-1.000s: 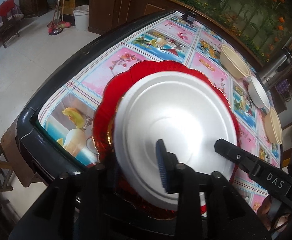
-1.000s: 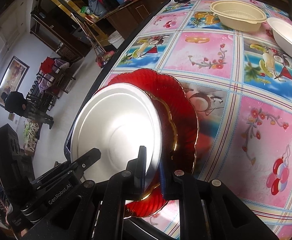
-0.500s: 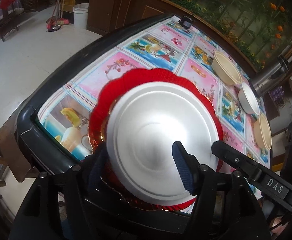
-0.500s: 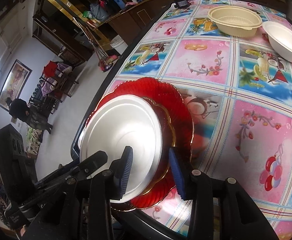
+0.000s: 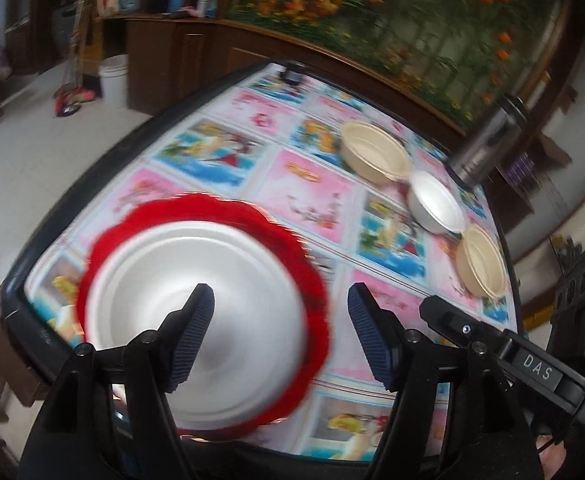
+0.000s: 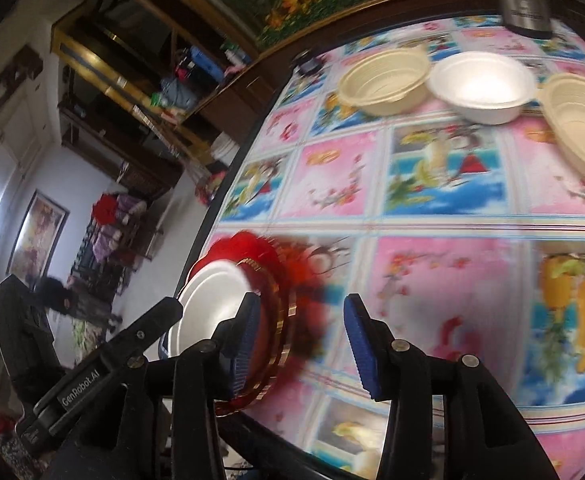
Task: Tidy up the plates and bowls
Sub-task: 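Move the left gripper over to the large beige plastic bowl, then grasp the rim of the beige bowl with the left gripper and lift it, then carry the beige bowl with the left gripper to the red plate stack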
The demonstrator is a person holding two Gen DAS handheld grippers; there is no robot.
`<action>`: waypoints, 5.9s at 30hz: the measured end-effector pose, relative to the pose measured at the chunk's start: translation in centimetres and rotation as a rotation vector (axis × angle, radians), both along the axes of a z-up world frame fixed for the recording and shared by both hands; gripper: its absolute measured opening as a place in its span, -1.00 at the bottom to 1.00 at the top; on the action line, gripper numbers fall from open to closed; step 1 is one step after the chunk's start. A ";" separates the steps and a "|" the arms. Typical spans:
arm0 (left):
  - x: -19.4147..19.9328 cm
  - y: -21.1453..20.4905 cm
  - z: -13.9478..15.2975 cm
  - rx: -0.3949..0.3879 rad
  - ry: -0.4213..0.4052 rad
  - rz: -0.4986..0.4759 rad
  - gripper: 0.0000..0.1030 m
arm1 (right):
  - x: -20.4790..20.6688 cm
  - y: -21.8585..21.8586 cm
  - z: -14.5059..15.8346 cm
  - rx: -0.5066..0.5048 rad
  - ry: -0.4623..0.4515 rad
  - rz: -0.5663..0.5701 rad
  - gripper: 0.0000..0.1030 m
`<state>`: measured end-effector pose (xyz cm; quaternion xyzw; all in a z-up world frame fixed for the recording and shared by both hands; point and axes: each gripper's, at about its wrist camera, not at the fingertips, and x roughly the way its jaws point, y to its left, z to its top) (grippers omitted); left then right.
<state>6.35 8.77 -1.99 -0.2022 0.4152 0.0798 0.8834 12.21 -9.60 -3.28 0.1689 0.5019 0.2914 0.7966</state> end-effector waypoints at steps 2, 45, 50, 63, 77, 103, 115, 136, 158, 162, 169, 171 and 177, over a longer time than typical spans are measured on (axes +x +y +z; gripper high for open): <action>1.7 -2.8 0.0 0.014 -0.001 -0.063 0.34 | 0.3 -2.5 0.1 0.008 -0.001 -0.052 -0.10; 19.5 -24.6 -5.4 0.122 0.028 -0.301 0.33 | 12.3 -27.3 -5.0 0.039 0.049 -0.601 -0.04; 19.7 -24.9 -5.8 0.149 0.017 -0.290 0.33 | 12.8 -27.0 -5.9 0.040 0.052 -0.604 -0.06; 20.5 -25.3 -6.3 0.157 0.015 -0.292 0.33 | 13.3 -26.7 -6.5 0.000 0.049 -0.602 -0.19; 20.8 -25.5 -7.0 0.174 0.011 -0.288 0.22 | 13.6 -26.7 -7.0 -0.006 0.053 -0.591 -0.62; 20.7 -25.7 -7.7 0.142 0.024 -0.349 -0.69 | 13.5 -26.5 -7.1 0.017 0.023 -0.566 -0.83; 20.3 -25.9 -7.3 0.143 0.016 -0.364 -0.70 | 12.9 -26.4 -6.7 -0.016 0.018 -0.581 -0.83; 19.5 -26.8 -7.0 0.026 0.037 -0.474 -0.70 | 10.5 -26.5 -4.3 -0.137 -0.016 -0.655 -0.82; 15.7 -28.6 -3.9 0.014 -0.026 -0.576 -0.69 | 4.9 -27.5 0.1 -0.261 -0.050 -0.719 -0.82; 15.1 -27.3 -3.7 0.035 -0.015 -0.543 -0.69 | 4.3 -26.6 0.3 -0.243 -0.060 -0.694 -0.82; 13.1 -24.3 -3.3 0.074 -0.016 -0.479 -0.69 | 3.4 -23.8 0.0 -0.214 -0.067 -0.629 -0.81; 12.5 -23.6 -3.1 0.083 -0.021 -0.461 -0.69 | 3.2 -22.9 0.1 -0.207 -0.073 -0.610 -0.81; 11.1 -21.3 -2.4 0.098 -0.033 -0.421 -0.69 | 2.5 -20.5 0.3 -0.196 -0.090 -0.560 -0.81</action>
